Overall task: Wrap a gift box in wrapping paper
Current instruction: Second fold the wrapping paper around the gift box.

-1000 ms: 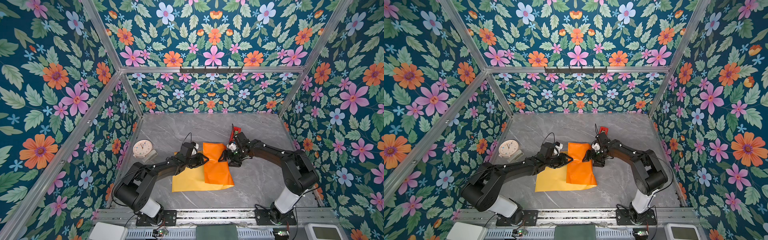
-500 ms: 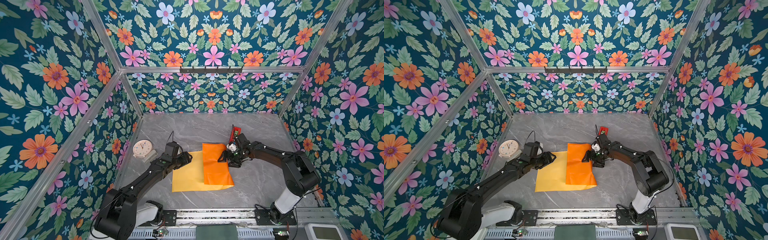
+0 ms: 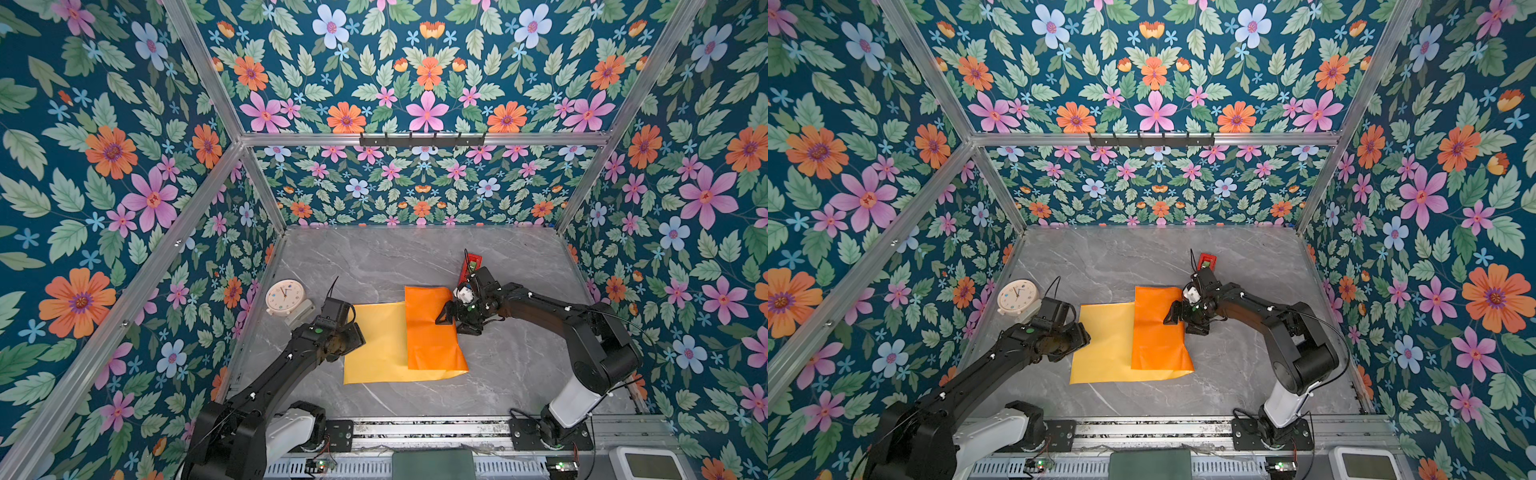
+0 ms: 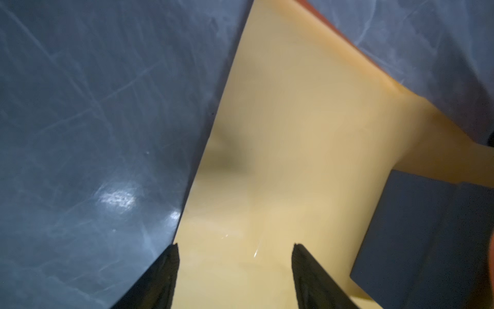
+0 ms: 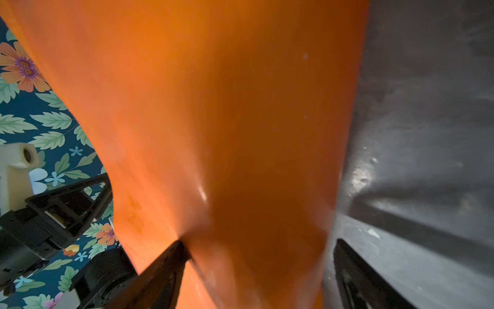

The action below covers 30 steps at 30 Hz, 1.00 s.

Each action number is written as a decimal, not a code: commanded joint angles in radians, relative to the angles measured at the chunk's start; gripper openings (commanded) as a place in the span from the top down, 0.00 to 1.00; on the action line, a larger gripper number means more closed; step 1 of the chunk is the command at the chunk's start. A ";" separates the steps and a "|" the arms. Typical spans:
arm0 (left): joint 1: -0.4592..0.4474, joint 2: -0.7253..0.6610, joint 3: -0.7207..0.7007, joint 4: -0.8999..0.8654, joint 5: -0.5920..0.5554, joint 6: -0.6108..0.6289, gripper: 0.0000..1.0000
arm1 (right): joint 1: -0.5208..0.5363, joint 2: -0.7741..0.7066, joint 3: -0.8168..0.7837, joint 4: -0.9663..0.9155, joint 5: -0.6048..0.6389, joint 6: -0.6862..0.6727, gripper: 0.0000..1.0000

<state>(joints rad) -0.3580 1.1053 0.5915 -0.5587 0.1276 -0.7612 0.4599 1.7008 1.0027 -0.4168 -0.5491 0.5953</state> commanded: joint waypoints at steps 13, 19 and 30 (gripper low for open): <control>0.012 0.092 -0.024 -0.083 0.149 0.040 0.26 | 0.003 0.014 -0.003 -0.142 0.118 -0.025 0.14; 0.021 0.115 -0.064 0.032 0.244 0.036 0.26 | 0.003 0.014 -0.003 -0.137 0.115 -0.022 0.14; 0.099 0.128 -0.034 0.157 0.276 0.122 0.28 | 0.003 0.020 -0.003 -0.129 0.110 -0.019 0.14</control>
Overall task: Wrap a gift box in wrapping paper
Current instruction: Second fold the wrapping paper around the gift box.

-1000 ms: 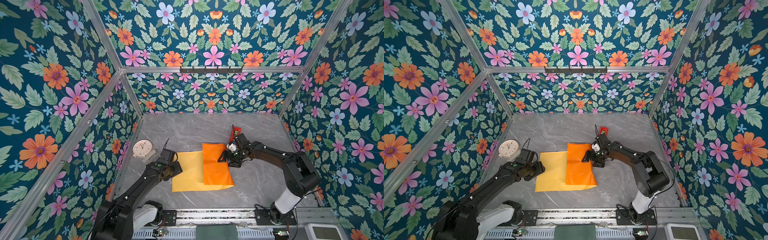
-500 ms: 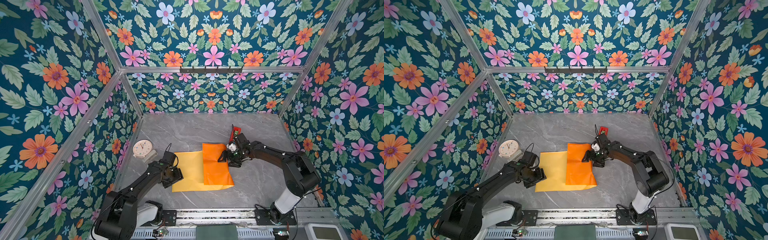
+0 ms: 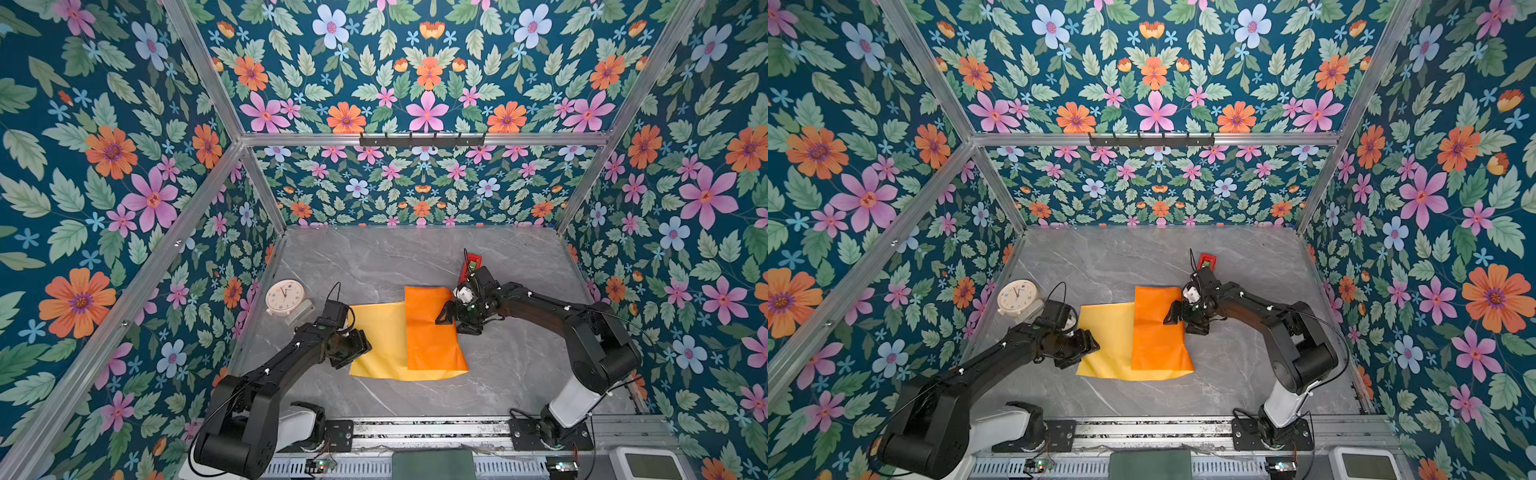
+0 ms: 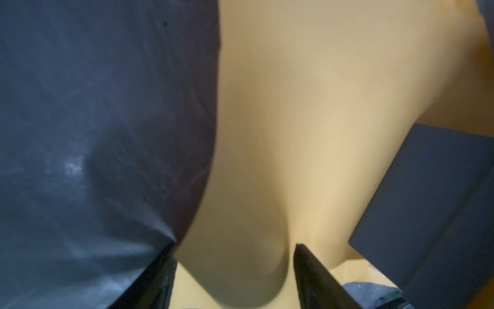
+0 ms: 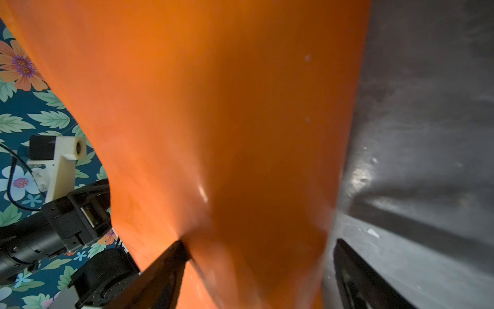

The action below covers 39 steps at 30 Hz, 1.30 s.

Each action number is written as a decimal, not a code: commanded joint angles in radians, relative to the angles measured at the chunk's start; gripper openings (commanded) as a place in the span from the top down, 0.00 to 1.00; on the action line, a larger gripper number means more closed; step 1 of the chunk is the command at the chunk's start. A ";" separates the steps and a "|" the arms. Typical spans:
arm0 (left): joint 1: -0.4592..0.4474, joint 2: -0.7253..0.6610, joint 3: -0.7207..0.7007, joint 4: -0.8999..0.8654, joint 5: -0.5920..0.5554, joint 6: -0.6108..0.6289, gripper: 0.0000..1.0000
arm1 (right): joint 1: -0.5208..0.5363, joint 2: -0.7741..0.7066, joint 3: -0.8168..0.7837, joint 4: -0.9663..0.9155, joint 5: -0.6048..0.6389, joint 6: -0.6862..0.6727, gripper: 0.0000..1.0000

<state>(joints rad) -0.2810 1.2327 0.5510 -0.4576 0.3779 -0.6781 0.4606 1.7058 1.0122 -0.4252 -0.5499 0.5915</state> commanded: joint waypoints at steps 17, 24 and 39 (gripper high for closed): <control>0.094 0.134 0.136 0.073 0.084 0.192 0.33 | 0.003 0.029 -0.007 -0.113 0.105 -0.011 0.14; 0.160 0.209 0.120 0.114 0.157 0.150 0.40 | 0.003 0.027 -0.003 -0.119 0.107 -0.015 0.15; 0.213 0.230 0.153 0.153 0.229 0.243 0.81 | 0.004 0.027 -0.006 -0.119 0.110 -0.013 0.15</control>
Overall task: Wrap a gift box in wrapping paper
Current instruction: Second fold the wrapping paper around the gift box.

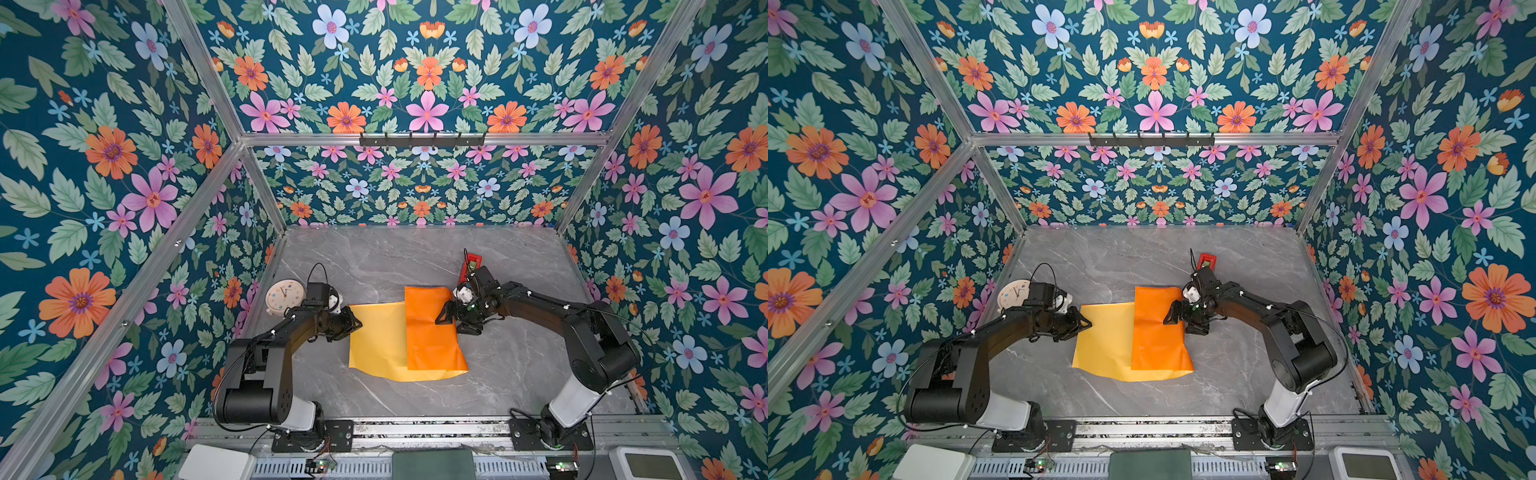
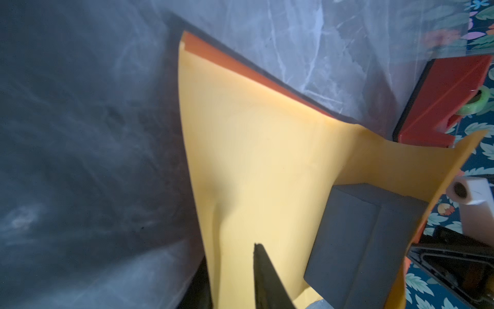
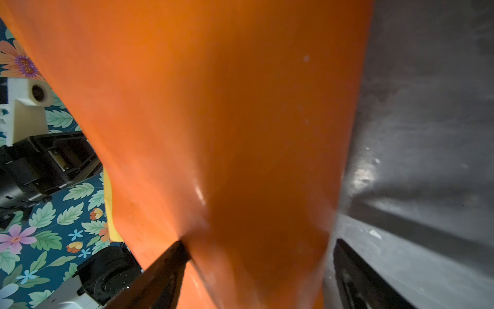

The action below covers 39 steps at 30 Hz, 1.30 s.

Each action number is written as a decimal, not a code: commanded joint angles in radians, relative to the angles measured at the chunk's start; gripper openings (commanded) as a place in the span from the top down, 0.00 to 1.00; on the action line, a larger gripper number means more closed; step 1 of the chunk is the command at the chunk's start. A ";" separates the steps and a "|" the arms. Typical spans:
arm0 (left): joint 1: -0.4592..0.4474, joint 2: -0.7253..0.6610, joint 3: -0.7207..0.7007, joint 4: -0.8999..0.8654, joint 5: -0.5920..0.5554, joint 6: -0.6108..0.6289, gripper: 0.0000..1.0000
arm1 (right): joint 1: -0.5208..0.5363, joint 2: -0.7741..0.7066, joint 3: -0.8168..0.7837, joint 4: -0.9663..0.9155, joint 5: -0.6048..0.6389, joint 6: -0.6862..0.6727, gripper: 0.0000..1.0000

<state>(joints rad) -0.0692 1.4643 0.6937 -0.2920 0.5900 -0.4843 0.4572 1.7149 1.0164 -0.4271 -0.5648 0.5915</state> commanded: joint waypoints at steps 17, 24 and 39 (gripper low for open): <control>-0.473 -0.041 0.293 -0.201 -0.415 -0.081 0.98 | 0.006 0.021 0.000 -0.127 0.129 -0.016 0.14; -0.514 0.004 0.377 -0.330 -0.564 -0.025 0.93 | 0.007 0.020 0.001 -0.128 0.126 -0.024 0.15; -0.286 -0.071 0.176 -0.242 -0.271 -0.006 0.69 | 0.007 0.018 -0.002 -0.131 0.131 -0.019 0.15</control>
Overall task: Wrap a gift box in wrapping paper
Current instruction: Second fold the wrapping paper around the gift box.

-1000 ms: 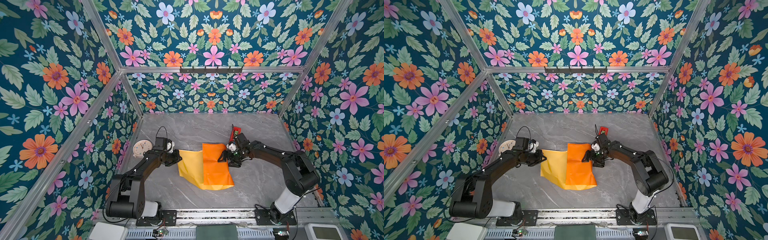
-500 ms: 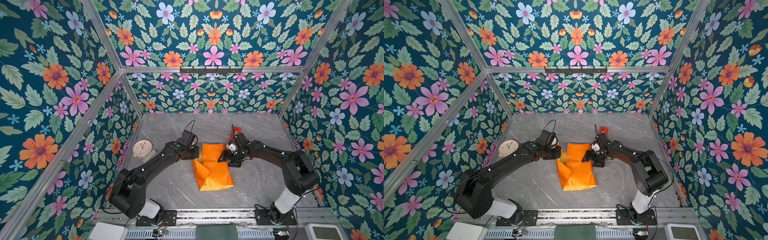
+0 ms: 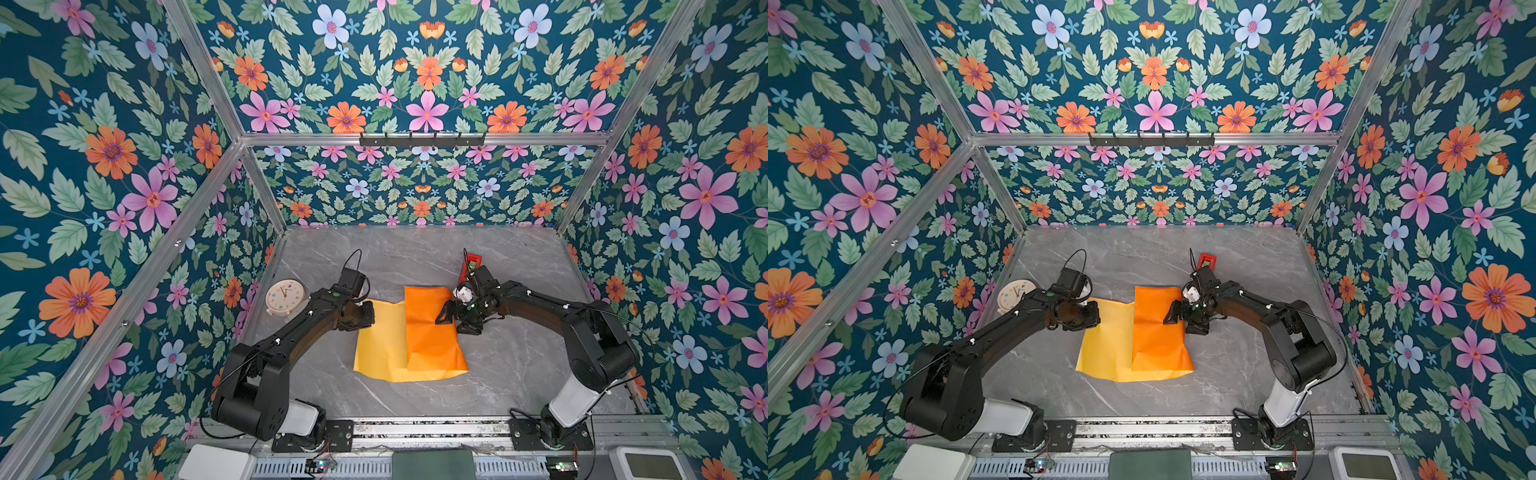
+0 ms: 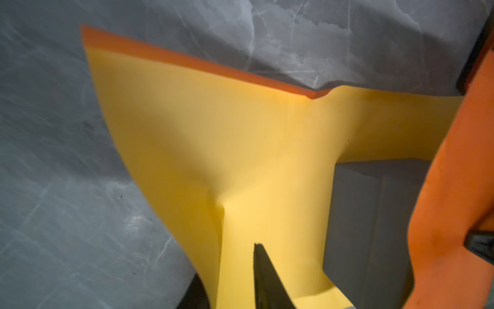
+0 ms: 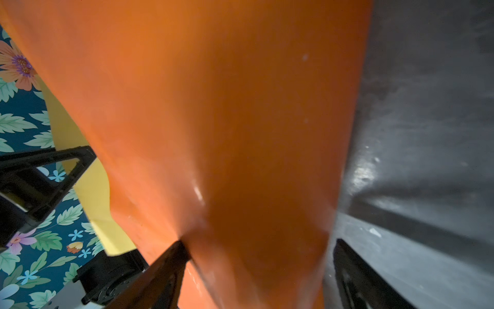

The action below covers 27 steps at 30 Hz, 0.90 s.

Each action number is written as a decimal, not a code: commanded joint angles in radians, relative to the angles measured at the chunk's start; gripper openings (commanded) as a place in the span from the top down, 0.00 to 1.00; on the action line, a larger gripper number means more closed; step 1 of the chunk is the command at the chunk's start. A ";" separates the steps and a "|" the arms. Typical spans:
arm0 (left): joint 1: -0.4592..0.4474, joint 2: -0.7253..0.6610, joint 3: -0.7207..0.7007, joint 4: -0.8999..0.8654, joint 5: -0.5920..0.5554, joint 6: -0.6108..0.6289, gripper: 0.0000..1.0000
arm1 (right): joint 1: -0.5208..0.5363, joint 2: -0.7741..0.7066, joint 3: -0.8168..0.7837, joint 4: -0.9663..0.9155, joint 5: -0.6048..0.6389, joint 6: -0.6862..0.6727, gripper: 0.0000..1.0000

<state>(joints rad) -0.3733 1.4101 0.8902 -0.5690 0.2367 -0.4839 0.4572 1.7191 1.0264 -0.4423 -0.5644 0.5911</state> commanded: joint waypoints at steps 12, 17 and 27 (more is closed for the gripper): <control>0.051 -0.095 -0.141 0.046 0.075 0.006 0.70 | 0.007 0.014 -0.017 -0.111 0.130 -0.018 0.15; 0.044 -0.118 -0.130 0.041 0.055 0.018 0.86 | 0.007 0.013 -0.016 -0.116 0.133 -0.019 0.15; -0.006 -0.169 -0.141 0.035 0.030 0.023 0.77 | 0.007 0.007 -0.017 -0.119 0.136 -0.018 0.15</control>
<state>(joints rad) -0.3737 1.2442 0.7567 -0.5301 0.2821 -0.4725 0.4572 1.7145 1.0218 -0.4381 -0.5610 0.5915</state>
